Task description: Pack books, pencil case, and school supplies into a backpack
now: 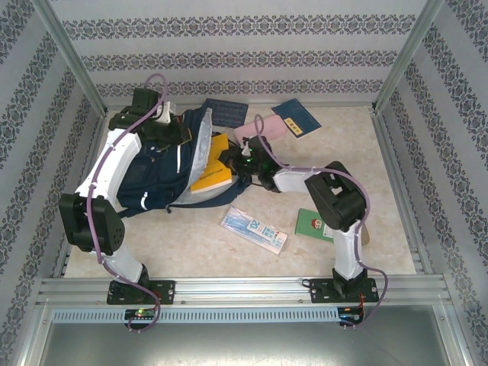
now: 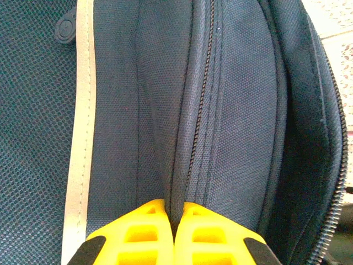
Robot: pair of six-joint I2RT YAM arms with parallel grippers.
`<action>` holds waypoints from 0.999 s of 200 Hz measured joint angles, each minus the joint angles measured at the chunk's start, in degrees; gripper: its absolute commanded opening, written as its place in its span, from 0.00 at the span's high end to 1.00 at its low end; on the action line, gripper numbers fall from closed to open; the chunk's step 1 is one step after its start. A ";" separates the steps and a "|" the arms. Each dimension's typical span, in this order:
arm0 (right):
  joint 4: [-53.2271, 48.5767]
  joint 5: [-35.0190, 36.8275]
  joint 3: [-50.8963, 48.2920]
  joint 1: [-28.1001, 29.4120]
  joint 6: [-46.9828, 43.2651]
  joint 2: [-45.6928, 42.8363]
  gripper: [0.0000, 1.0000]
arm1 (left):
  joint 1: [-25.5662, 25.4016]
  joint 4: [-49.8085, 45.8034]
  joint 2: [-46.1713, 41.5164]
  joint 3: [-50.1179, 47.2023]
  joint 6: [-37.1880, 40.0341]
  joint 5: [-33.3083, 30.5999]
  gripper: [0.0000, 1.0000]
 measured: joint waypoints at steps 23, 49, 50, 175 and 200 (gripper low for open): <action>2.40 3.43 6.03 2.69 1.92 6.32 1.00 | 0.33 0.33 0.00 0.00 -1.46 1.40 1.00; 3.23 7.37 12.31 5.42 3.08 12.20 1.00 | 0.79 1.05 0.00 0.00 -3.37 2.97 1.00; 3.23 7.56 12.59 5.57 3.08 12.50 1.00 | 0.79 1.05 0.00 0.00 -3.43 3.06 1.00; -9.07 11.39 32.72 10.19 -0.66 23.02 0.44 | 1.16 2.38 0.00 0.33 -6.43 5.25 1.00; -12.35 10.56 28.52 9.42 -3.15 19.23 0.47 | 1.38 2.38 0.00 0.33 -6.40 5.27 1.00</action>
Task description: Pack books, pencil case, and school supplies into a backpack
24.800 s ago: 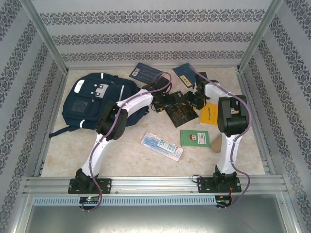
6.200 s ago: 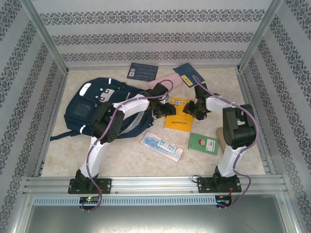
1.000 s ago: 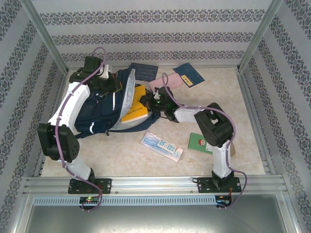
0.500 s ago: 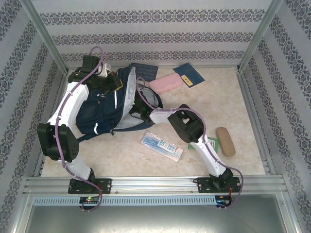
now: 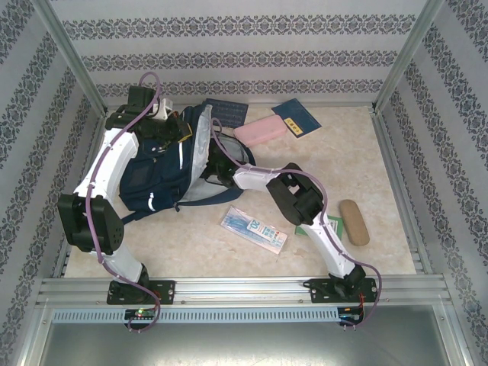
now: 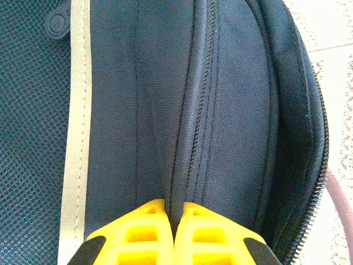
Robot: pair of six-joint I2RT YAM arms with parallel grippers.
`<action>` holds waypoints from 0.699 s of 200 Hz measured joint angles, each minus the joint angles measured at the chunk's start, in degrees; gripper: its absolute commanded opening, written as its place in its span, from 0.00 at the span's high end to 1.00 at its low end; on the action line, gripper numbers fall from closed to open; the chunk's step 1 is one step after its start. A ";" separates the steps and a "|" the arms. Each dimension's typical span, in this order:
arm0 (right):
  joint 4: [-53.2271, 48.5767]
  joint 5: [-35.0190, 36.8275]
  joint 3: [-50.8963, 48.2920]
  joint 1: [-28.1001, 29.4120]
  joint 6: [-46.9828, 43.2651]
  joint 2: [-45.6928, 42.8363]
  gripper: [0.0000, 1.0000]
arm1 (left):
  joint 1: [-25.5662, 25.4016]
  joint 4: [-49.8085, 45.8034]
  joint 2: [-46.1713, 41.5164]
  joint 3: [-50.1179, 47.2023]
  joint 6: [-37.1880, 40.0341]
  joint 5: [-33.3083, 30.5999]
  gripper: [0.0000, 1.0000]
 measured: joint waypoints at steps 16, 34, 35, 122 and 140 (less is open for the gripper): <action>-1.01 -0.63 -1.57 -0.48 -1.42 -1.60 0.63 | 0.13 0.00 0.00 0.00 0.00 0.22 1.00; -0.98 -1.51 -1.77 -0.83 -1.66 -1.84 0.74 | 0.13 0.04 0.00 0.00 -0.02 0.37 1.00; -1.03 -1.53 -1.77 -0.85 -1.64 -1.84 0.74 | 0.15 0.04 0.00 0.00 -0.02 0.39 1.00; -1.68 -7.56 9.94 -0.26 0.55 7.26 0.79 | 0.15 1.70 -0.07 -0.94 -0.87 0.81 1.00; -1.60 -8.22 10.34 -0.04 0.90 7.45 0.77 | 0.15 1.70 -0.20 -1.03 -0.70 0.57 1.00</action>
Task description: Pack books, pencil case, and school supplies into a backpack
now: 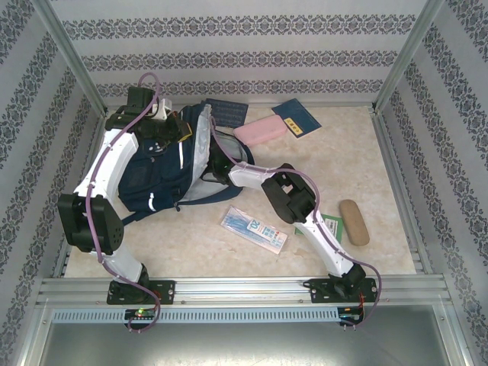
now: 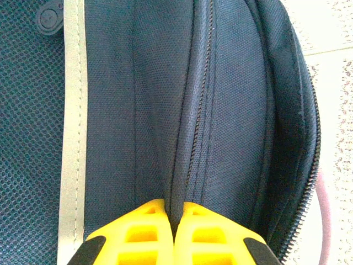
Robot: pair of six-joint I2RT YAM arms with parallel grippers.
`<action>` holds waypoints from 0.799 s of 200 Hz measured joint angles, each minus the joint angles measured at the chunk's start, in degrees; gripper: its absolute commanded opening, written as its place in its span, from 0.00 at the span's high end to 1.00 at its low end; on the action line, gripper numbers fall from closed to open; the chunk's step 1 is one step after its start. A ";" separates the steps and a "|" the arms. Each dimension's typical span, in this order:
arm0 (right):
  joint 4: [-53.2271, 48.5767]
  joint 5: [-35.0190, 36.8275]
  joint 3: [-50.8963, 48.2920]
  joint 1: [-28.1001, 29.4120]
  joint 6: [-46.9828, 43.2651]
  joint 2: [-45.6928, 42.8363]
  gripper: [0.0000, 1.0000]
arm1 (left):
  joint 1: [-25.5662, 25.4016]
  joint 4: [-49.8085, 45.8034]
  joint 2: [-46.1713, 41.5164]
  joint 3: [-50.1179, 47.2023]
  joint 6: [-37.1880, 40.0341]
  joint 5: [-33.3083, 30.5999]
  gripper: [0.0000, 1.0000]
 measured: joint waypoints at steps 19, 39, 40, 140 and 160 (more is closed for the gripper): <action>0.79 -0.55 -2.73 -0.09 -0.33 -1.22 0.75 | 0.00 -0.33 -0.33 -0.02 1.05 -0.66 1.00; 0.61 -1.11 -9.62 -0.61 -1.68 -5.20 0.73 | 0.00 -0.66 -1.07 -0.66 2.60 -1.88 1.00; 0.63 -1.14 -9.88 -0.68 -1.75 -5.40 0.73 | 0.00 -0.68 -1.16 -0.72 2.71 -1.97 1.00; -6.58 1.01 -41.35 -10.14 -14.58 -41.38 0.68 | 0.00 -2.60 -3.82 -8.68 12.41 -10.40 0.95; -10.56 2.54 -45.48 -13.00 -17.14 -45.62 0.66 | 0.00 -2.56 -3.82 -10.97 13.14 -10.75 0.94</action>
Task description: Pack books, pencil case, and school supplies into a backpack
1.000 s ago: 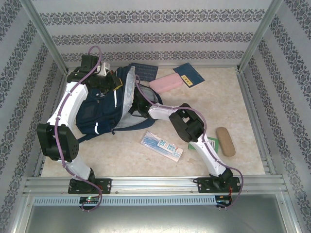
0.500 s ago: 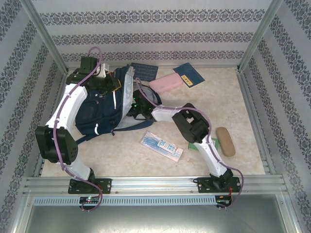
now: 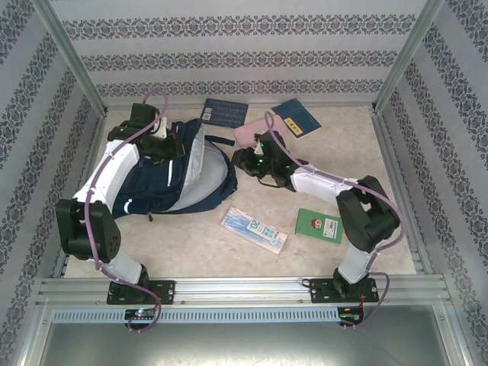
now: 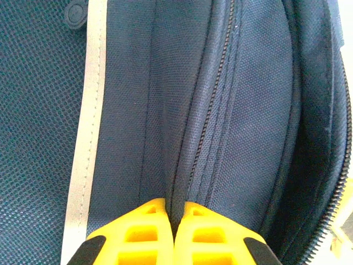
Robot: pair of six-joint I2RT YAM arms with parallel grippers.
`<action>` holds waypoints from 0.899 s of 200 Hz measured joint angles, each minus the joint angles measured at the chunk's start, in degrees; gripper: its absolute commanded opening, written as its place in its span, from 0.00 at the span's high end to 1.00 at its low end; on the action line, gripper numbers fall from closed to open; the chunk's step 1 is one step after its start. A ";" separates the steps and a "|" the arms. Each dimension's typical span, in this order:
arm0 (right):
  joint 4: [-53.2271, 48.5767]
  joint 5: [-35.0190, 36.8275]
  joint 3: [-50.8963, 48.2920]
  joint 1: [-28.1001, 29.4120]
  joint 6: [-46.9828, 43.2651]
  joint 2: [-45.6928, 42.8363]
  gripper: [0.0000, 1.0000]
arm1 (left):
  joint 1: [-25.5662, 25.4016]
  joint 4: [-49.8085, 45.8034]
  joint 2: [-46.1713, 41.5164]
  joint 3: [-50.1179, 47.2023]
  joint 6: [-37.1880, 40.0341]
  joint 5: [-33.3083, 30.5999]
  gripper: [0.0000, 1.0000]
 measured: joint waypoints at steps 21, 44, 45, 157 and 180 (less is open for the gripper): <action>-5.68 1.99 -1.66 -3.93 -3.48 -3.30 0.66 | 0.00 0.20 0.02 -0.94 0.09 0.24 0.91; -9.70 4.04 -1.42 -9.11 -7.45 -5.20 0.72 | 0.00 1.09 0.07 -1.57 0.02 0.76 0.86; -9.97 4.13 -1.31 -9.46 -7.85 -5.22 0.73 | 0.00 1.11 0.04 -1.62 0.02 0.79 0.86; -15.41 5.27 29.18 -25.94 -12.92 24.96 1.00 | -0.13 2.40 -2.64 -4.11 -8.59 1.75 0.30; -16.90 5.64 36.17 -26.93 -11.63 30.88 1.00 | -0.55 2.62 -4.98 -4.11 -10.54 1.73 0.30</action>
